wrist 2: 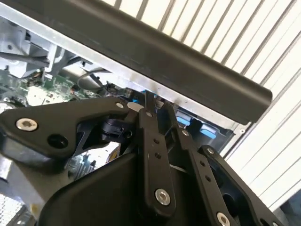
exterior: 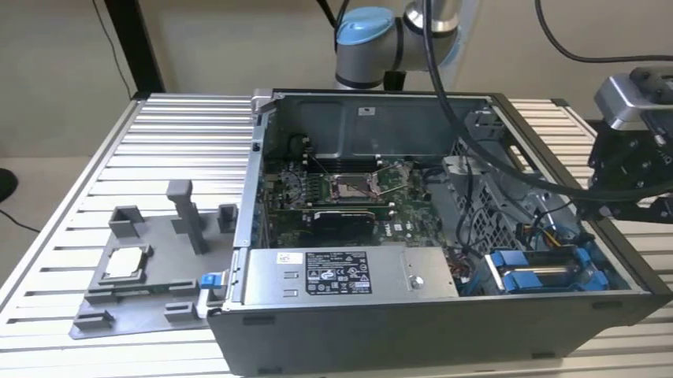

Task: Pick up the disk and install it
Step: 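Insert the first disk wire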

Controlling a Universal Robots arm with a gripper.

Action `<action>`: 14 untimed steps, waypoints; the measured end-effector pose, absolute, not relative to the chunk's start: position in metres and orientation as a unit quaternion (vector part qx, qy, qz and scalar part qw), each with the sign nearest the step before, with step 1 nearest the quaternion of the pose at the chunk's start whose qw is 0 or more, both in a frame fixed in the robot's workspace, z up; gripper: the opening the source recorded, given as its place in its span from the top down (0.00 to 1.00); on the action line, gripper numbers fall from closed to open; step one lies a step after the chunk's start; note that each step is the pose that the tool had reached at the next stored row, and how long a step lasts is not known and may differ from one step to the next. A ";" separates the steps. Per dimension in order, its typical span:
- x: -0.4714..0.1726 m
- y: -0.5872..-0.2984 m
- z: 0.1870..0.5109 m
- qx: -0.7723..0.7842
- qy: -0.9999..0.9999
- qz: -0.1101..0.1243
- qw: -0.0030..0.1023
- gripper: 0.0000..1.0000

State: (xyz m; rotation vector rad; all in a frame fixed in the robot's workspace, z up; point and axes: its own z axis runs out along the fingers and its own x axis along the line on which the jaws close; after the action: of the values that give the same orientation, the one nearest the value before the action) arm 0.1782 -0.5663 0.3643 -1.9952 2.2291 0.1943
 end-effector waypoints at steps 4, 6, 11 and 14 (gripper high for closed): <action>0.184 -0.571 0.364 -0.662 0.743 0.081 0.054 0.00; 0.187 -0.572 0.364 -0.661 0.744 0.086 0.048 0.00; 0.193 -0.578 0.364 -0.660 0.744 0.093 0.040 0.00; 0.193 -0.580 0.364 -0.655 0.749 0.094 0.039 0.00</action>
State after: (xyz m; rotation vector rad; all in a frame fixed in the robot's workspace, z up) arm 0.1927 -0.5804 0.3643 -2.0078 2.2950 0.2873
